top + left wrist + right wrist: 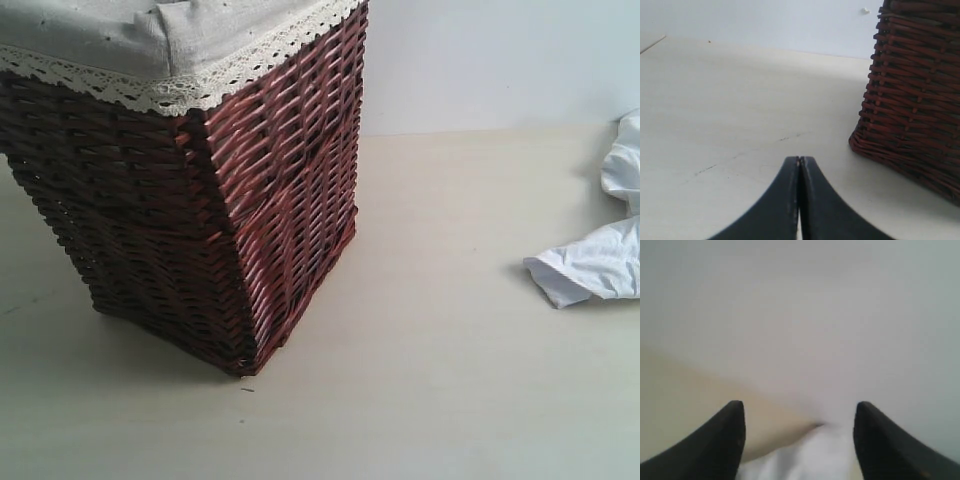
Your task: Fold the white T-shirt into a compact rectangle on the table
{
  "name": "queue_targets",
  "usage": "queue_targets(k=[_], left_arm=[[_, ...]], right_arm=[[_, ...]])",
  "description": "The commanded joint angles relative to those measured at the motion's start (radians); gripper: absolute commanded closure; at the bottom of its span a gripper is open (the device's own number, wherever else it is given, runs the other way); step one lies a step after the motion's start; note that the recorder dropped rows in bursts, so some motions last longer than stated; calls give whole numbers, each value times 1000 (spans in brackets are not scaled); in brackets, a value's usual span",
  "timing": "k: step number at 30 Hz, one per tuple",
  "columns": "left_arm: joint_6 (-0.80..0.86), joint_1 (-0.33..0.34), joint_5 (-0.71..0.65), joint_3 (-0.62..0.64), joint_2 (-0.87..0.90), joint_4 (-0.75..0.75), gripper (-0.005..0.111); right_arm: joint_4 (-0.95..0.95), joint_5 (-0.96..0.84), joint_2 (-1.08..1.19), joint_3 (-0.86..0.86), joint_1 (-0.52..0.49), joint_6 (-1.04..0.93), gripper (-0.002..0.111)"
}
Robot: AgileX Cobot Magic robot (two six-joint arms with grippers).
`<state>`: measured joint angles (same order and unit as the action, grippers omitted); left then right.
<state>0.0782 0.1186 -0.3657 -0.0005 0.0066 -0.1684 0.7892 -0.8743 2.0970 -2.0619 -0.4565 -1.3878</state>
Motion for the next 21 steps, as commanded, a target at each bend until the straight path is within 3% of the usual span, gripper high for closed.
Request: queue_targets(k=[1, 4, 8, 11, 15, 21], left_arm=[[1, -7, 5, 1, -7, -10, 107], [1, -7, 5, 1, -7, -10, 107], [1, -7, 5, 1, -7, -10, 107], [1, -7, 5, 1, -7, -10, 107], [1, -7, 5, 1, -7, -10, 107], [1, -7, 5, 1, -7, -10, 107]], right_arm=[[-320, -347, -49, 134, 3, -24, 68], [-449, -320, -86, 306, -24, -92, 82], [-486, -290, -94, 486, -83, -133, 98], [-489, -140, -94, 558, -116, -134, 108], [-482, 78, -84, 621, -137, -129, 108], [-592, 133, 13, 661, -149, -77, 108]])
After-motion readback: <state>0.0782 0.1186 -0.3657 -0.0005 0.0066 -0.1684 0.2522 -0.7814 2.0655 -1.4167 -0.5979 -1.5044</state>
